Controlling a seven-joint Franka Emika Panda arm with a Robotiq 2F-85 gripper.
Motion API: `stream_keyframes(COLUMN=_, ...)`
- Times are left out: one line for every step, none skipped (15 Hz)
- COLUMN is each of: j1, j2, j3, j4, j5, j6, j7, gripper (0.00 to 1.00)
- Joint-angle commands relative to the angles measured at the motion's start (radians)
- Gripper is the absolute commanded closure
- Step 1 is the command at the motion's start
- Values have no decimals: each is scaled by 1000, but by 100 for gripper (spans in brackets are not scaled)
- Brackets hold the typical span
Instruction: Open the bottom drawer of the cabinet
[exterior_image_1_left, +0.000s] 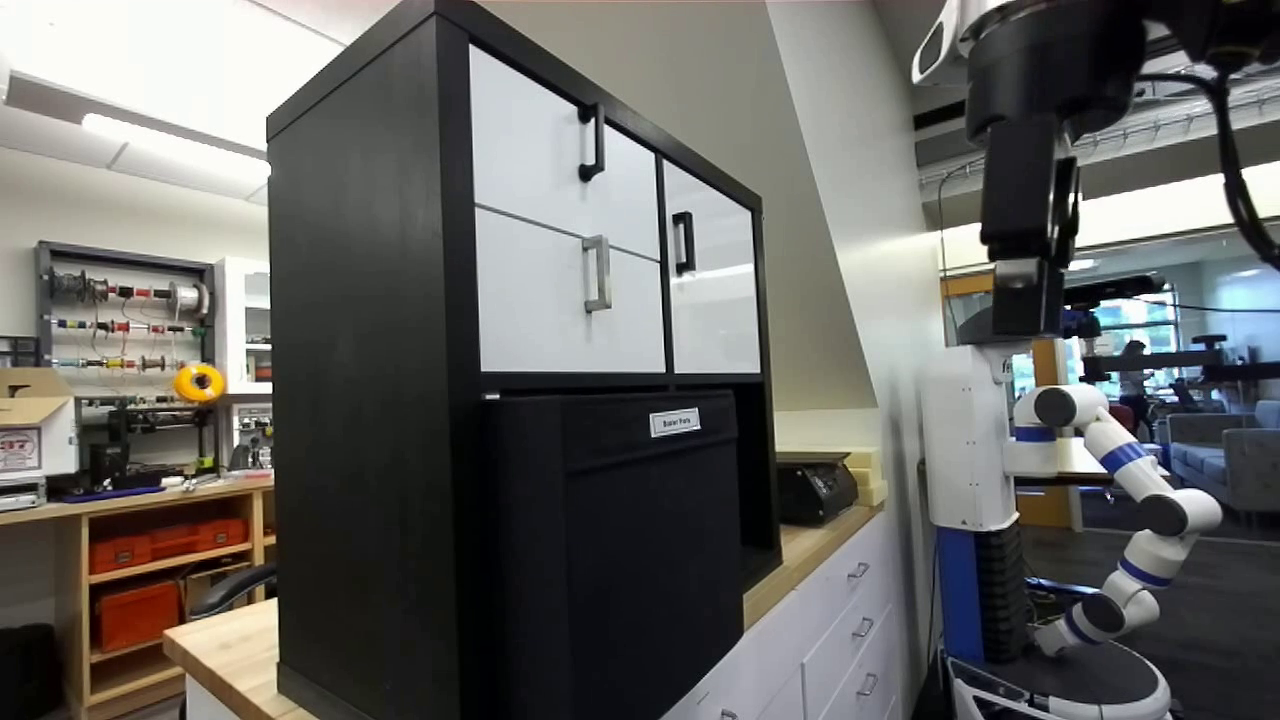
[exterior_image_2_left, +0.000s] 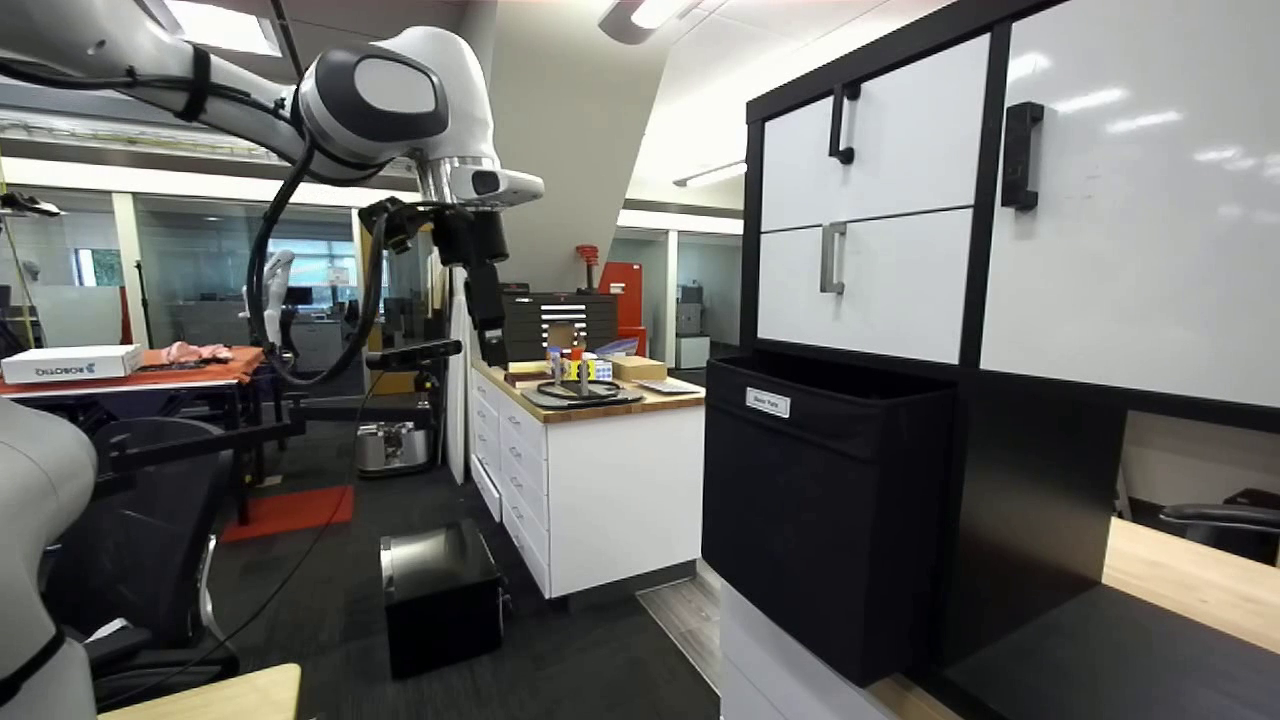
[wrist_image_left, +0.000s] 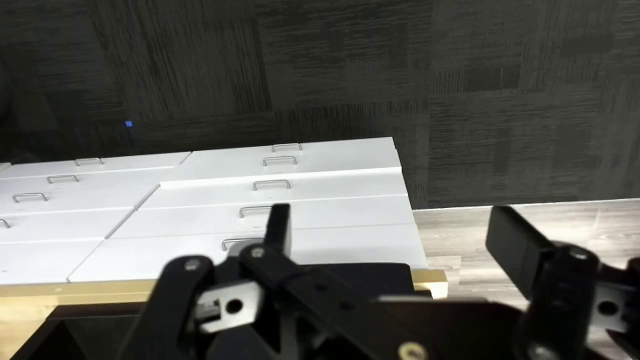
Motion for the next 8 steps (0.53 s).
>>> stream_keyframes(j1=8, j2=-2, j3=-61, j4=5, j5=-11, j6=58, j7=-76, gripper=0)
stream_keyframes(j1=6, j2=0, j3=-73, j4=8, j5=-12, j6=70, j7=-94, gripper=0)
stream_keyframes(j1=4, j2=8, j3=-89, j4=17, j5=-18, j6=84, j7=-124, gripper=0)
stream_keyframes(j1=4, j2=11, j3=-100, j4=20, j5=-19, j6=95, j7=-144, gripper=0)
stream_keyframes(j1=0, j2=22, j3=-112, j4=32, j5=-27, j6=112, j7=-172, gripper=0)
stream_keyframes(j1=-1, j2=28, j3=-122, j4=38, j5=-30, j6=126, j7=-193, gripper=0)
stream_keyframes(j1=-2, j2=39, j3=-130, j4=51, j5=-37, j6=138, j7=-214, gripper=0)
stream_keyframes(j1=-3, j2=47, j3=-136, j4=61, j5=-43, j6=151, j7=-232, gripper=0)
